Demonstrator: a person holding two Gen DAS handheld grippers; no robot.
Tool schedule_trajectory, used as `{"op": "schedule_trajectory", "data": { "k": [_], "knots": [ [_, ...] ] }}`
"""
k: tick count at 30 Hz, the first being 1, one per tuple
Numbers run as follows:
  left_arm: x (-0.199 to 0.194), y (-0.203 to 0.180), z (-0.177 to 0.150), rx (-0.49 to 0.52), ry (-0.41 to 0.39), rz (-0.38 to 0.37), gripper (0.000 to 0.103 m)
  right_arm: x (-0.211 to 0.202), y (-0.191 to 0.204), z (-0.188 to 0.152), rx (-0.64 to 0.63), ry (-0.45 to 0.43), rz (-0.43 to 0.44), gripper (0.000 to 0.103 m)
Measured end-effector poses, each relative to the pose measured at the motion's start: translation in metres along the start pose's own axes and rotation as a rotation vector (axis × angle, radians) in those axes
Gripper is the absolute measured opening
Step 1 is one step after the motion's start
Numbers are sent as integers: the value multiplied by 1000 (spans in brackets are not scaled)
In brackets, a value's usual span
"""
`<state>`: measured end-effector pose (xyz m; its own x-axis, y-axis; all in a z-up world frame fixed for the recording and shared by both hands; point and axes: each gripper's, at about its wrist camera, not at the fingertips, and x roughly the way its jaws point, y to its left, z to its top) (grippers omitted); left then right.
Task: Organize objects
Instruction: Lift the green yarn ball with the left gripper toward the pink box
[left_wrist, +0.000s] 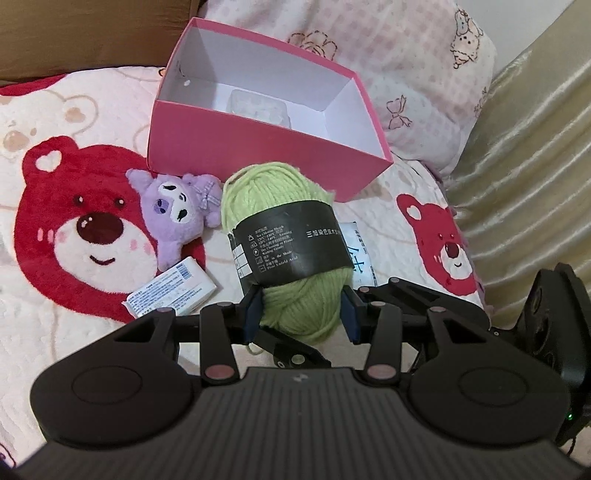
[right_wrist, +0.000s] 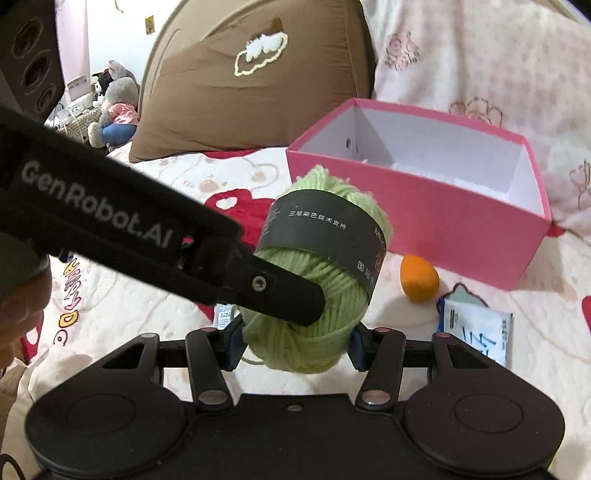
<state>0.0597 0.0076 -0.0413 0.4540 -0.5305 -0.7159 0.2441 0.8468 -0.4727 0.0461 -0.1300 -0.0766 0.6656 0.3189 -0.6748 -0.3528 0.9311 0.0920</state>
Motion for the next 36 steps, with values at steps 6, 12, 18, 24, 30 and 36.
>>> {"op": "schedule_trajectory", "data": {
  "k": [6,12,18,24,30,36],
  "knots": [
    [-7,-12,-2,49,-13,35,42,-8,-4,3,5,-2,5,58],
    [-28,-18,3,54,-8,40,42,-19,1,11,-5,2,33,58],
    [-38,-35,10,84,-28,55,42,-35,0,25,-35,-20,34,58],
    [-42,-50,15,96,-38,61,42,-45,-6,37,-42,-16,14,58],
    [-43,-63,22,116,-32,68,42,-52,-12,50,-39,14,-2,58],
    [-44,-75,39,133,-41,72,42,-59,-18,63,-45,10,-28,58]
  ]
}}
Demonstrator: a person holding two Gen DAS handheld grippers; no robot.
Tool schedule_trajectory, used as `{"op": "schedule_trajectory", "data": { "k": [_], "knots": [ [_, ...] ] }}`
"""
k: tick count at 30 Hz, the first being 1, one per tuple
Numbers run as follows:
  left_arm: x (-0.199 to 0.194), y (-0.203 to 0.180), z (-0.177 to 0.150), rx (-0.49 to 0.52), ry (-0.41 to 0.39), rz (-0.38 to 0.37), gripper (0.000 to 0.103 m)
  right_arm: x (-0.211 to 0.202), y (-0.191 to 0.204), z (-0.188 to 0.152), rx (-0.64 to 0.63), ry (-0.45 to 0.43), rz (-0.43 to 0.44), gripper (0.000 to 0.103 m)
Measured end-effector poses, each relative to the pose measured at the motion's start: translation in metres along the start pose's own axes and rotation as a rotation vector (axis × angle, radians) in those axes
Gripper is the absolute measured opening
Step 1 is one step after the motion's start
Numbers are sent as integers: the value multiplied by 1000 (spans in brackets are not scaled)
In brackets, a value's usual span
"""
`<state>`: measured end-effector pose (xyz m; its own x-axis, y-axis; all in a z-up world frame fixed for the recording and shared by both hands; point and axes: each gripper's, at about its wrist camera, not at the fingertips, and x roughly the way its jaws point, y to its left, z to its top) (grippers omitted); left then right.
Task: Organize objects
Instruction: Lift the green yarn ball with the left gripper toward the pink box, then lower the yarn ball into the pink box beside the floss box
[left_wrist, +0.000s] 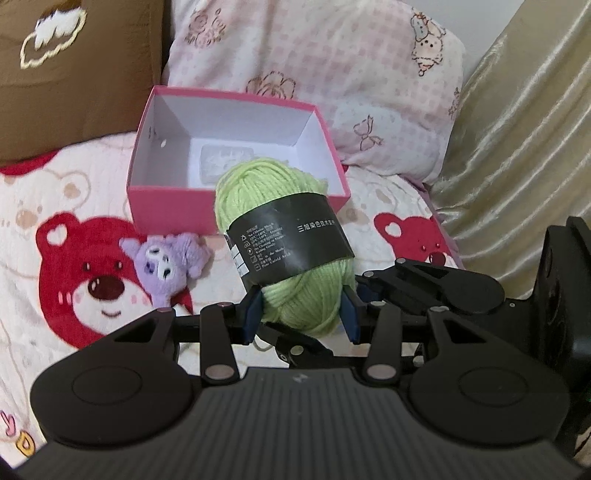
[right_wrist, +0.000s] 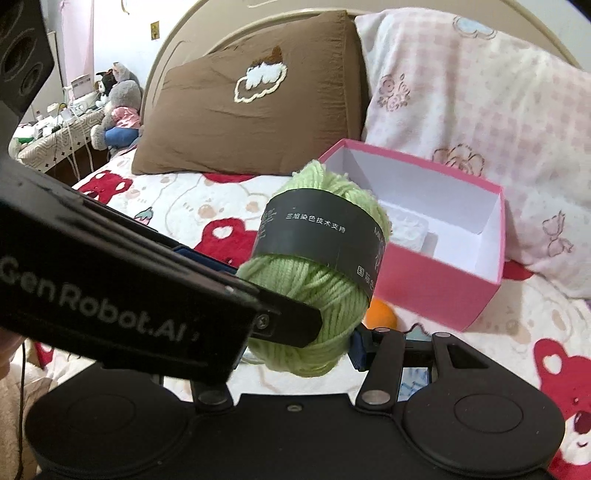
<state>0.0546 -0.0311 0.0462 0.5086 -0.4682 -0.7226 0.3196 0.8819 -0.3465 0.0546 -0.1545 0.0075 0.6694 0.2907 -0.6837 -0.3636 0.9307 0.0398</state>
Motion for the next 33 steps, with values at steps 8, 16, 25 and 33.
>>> {"op": "schedule_trajectory", "data": {
  "k": [8,16,25,33],
  "knots": [
    [3,-12,19,54,-24,29,42,-2,-19,18,74,-36,6,58],
    [16,-19,42,81,-49,25,42,2,-33,29,72,-60,-30,58],
    [65,-16,88,75,-39,-1,42,32,-76,56,133,-59,-57,58],
    [120,1,116,19,-23,-97,42,66,-116,67,190,-12,-111,58]
  ]
}}
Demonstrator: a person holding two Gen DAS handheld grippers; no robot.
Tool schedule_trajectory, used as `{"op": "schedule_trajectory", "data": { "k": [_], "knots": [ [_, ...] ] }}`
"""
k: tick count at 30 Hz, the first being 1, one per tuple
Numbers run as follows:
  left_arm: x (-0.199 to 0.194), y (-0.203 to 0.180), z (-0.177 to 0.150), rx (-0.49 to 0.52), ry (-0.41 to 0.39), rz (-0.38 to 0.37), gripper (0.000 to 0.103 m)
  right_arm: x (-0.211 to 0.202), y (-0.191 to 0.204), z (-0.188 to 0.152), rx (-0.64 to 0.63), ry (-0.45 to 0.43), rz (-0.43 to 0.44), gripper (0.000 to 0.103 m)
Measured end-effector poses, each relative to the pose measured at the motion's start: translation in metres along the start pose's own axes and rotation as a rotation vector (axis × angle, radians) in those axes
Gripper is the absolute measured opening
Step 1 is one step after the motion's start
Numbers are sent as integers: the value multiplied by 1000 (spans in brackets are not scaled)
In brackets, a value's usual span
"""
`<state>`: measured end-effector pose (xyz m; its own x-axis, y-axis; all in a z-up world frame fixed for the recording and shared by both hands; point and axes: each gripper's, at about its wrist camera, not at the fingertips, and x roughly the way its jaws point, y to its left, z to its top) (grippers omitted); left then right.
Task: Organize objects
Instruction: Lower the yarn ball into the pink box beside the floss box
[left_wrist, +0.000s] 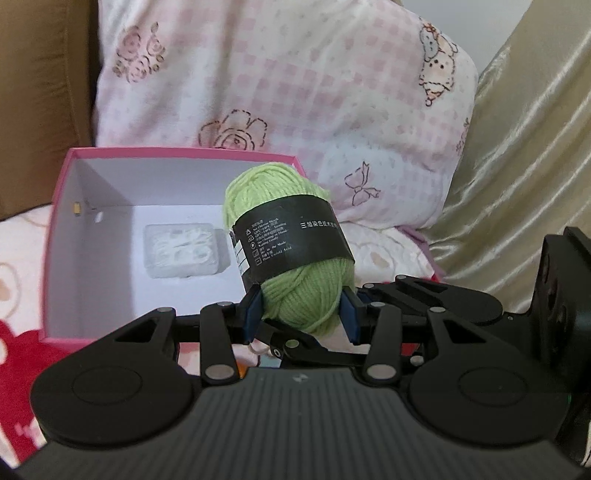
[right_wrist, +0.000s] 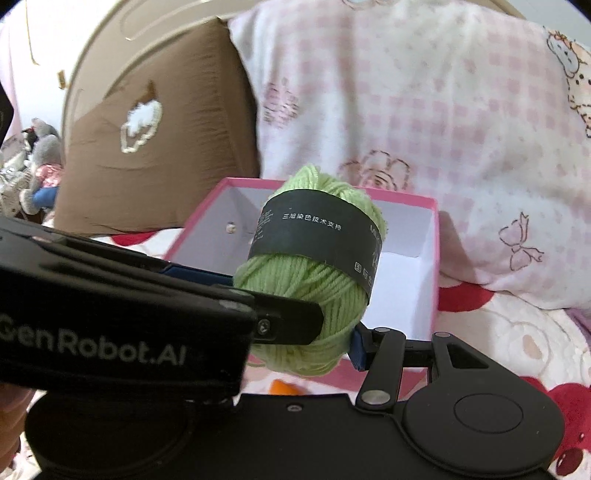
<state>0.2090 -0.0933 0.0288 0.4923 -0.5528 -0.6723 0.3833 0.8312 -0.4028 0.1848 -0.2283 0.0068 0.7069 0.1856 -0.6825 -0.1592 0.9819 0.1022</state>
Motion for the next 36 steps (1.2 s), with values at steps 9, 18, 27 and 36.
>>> {"op": "schedule_trajectory", "data": {
  "k": [9,18,27,36],
  "knots": [
    [53,40,8,-122,20,-83,42,50,-18,9,-34,79,-74,58],
    [88,57,16,-201,27,-110,42,87,-26,13,-62,128,-151,58],
    [107,90,13,-333,38,-166,39,106,-23,18,-135,187,-177,58],
    [125,105,13,-421,92,-180,38,114,-25,17,-199,221,-175,63]
  ]
}}
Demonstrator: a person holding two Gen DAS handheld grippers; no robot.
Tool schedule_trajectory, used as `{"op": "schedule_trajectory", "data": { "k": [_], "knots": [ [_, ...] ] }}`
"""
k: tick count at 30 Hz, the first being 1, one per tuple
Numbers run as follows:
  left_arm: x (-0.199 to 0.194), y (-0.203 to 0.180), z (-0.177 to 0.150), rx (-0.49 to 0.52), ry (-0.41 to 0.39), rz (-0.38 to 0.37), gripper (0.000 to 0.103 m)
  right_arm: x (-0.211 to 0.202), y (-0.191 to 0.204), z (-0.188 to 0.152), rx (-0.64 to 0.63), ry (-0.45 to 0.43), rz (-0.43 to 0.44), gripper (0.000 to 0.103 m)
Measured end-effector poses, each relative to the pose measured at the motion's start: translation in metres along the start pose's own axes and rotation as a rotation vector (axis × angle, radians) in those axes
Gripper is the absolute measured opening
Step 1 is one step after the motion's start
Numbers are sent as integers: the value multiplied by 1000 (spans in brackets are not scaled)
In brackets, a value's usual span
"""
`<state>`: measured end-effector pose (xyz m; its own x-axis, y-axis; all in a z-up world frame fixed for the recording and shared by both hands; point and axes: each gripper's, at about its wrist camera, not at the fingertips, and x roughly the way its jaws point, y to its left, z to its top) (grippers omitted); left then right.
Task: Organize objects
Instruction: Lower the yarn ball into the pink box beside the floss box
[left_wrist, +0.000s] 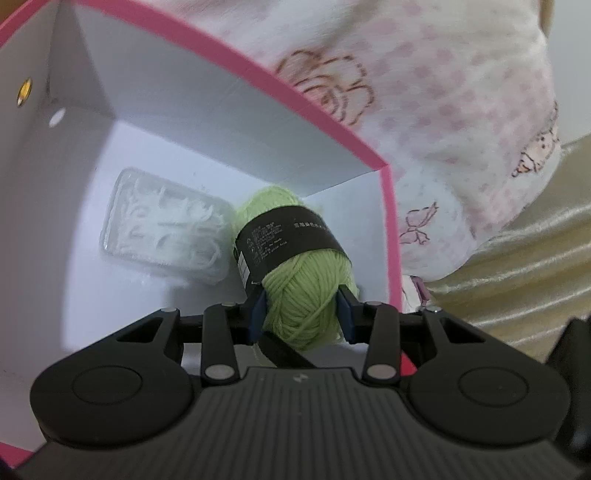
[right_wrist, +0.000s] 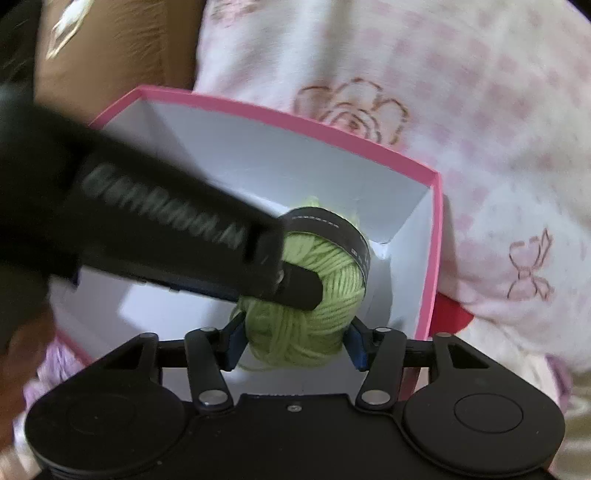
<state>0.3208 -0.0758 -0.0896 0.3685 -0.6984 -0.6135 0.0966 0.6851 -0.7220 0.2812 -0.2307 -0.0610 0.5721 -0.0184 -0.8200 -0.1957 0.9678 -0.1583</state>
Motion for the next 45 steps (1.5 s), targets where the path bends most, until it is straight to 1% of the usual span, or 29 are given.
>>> {"op": "schedule_trajectory", "data": {
  "k": [1,3,5,9,11,14,16,18,20,23,24,25,27,30,31,35,39,41,42,45],
  "knots": [
    [0,3,-1,-21,0,-11,37,-2,1,-2,-30,4,6,63],
    [2,4,-4,-33,6,-20,36,-10,-5,-6,-41,-10,31,65],
    [5,0,-6,-19,18,5,36,-16,-13,-9,-29,-27,53,65],
    [10,-3,-8,-14,29,22,36,-23,-19,-16,-23,-56,90,68],
    [10,-5,-9,-2,51,44,38,-26,-15,-20,-32,-69,90,68],
    [7,-8,-10,27,70,85,40,-24,-10,-28,-45,-95,62,66],
    [1,-11,-10,60,64,107,41,-24,-12,-27,-29,-109,57,56],
    [-8,-12,-8,75,47,114,42,-19,-14,-26,-3,-97,71,46],
    [-14,-11,-6,81,22,120,43,-17,-14,-27,12,-97,75,43],
    [-13,-7,-1,71,-29,158,41,-19,-10,-30,8,-110,57,42],
    [-9,-4,0,56,-33,177,40,-18,-10,-30,10,-110,59,42],
    [-4,-3,1,50,-30,180,39,-17,-10,-30,11,-110,61,42],
    [5,-1,0,41,-20,163,38,-17,-11,-30,15,-109,66,42],
    [12,-3,-2,34,-14,130,30,-15,-12,-31,18,-111,59,42],
    [14,-5,-3,37,-15,123,29,-14,-13,-31,15,-113,59,42],
    [20,-9,-6,59,-41,138,29,-13,-13,-30,9,-116,62,43],
    [17,3,-8,8,-49,136,29,-10,-13,-28,8,-118,79,43],
    [16,4,-8,12,-52,140,29,-10,-13,-28,12,-124,92,42],
    [16,4,-8,16,-50,134,29,-11,-14,-29,18,-127,94,42],
    [18,6,-8,-2,-35,86,29,-16,-16,-31,52,-137,90,44]
  ]
}}
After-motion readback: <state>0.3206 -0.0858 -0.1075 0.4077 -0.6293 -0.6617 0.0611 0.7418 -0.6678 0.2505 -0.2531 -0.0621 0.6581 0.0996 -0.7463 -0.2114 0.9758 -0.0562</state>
